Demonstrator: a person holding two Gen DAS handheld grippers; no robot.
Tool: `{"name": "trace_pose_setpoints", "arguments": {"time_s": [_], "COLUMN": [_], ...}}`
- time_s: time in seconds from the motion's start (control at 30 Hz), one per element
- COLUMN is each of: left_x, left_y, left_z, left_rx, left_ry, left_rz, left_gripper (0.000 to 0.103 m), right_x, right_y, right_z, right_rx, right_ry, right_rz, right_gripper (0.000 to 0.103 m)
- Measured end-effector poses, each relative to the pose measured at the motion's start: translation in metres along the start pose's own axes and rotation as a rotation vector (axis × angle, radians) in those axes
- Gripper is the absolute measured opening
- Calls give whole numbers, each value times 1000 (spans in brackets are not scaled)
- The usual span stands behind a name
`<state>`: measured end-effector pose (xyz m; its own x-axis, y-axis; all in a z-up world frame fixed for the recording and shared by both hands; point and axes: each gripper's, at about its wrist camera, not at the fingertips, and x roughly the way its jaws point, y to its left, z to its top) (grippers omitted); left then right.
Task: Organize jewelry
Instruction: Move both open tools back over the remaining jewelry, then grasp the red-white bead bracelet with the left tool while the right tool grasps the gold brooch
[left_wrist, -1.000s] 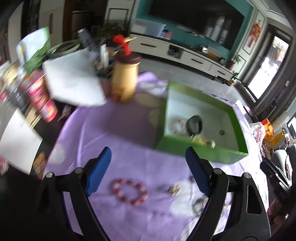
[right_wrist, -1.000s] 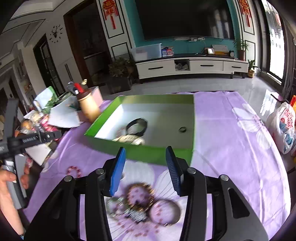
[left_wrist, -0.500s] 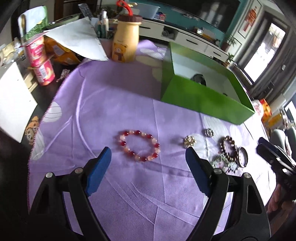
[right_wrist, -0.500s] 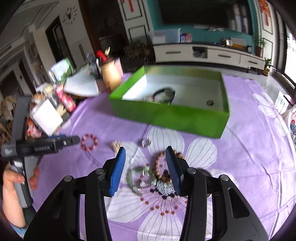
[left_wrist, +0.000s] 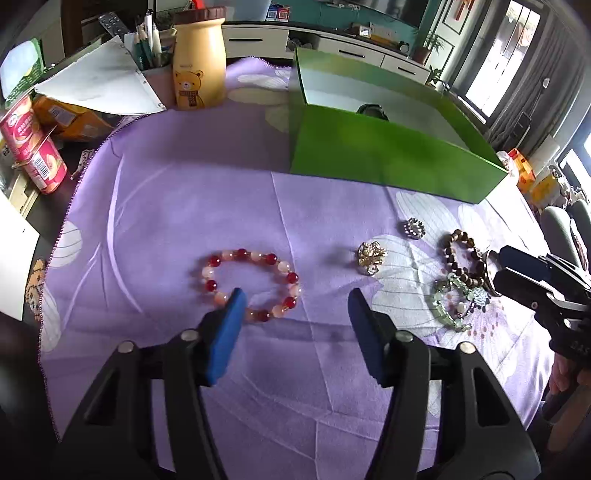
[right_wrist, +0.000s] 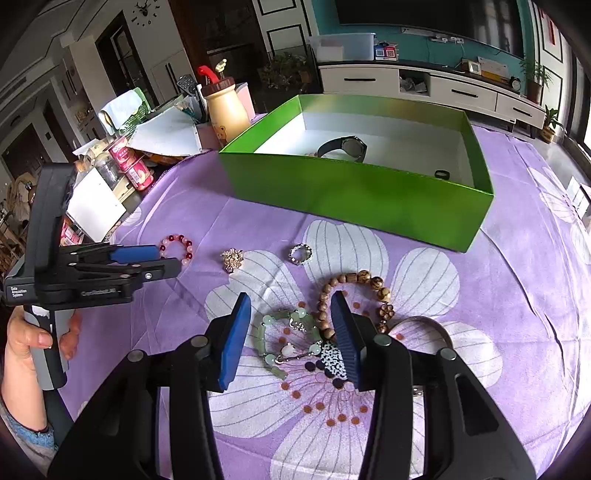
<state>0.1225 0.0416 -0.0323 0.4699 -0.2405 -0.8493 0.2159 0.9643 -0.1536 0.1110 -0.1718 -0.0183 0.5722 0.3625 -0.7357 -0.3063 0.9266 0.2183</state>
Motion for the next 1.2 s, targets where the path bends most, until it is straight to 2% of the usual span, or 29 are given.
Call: {"name": "trace_pose_setpoints", "arguments": {"time_s": [0.4, 0.57, 0.63, 0.7, 0.83, 1.07, 1.2], "left_x": [18, 22, 22, 21, 16, -14, -25], "left_y": [-14, -17, -17, -12, -1, 15, 21], "left_z": [2, 0, 1, 1, 4, 8, 9], "left_rx": [78, 121, 121, 90, 19, -106, -150], "left_ry": [35, 36, 36, 33, 14, -68, -101], "left_rz": [74, 110, 101, 90, 48, -124, -148], "left_gripper": [26, 19, 11, 7, 7, 7, 7], "right_x": [3, 4, 5, 6, 8, 17, 28], "right_y": [6, 9, 11, 13, 15, 20, 29], "right_z": [2, 2, 2, 1, 0, -2, 0], "right_rx": [-8, -14, -22, -30, -43, -51, -53], "right_ry": [-1, 0, 2, 2, 5, 23, 34], "right_rz": [21, 26, 25, 24, 28, 48, 62], "right_gripper": [46, 46, 46, 45, 45, 46, 46]}}
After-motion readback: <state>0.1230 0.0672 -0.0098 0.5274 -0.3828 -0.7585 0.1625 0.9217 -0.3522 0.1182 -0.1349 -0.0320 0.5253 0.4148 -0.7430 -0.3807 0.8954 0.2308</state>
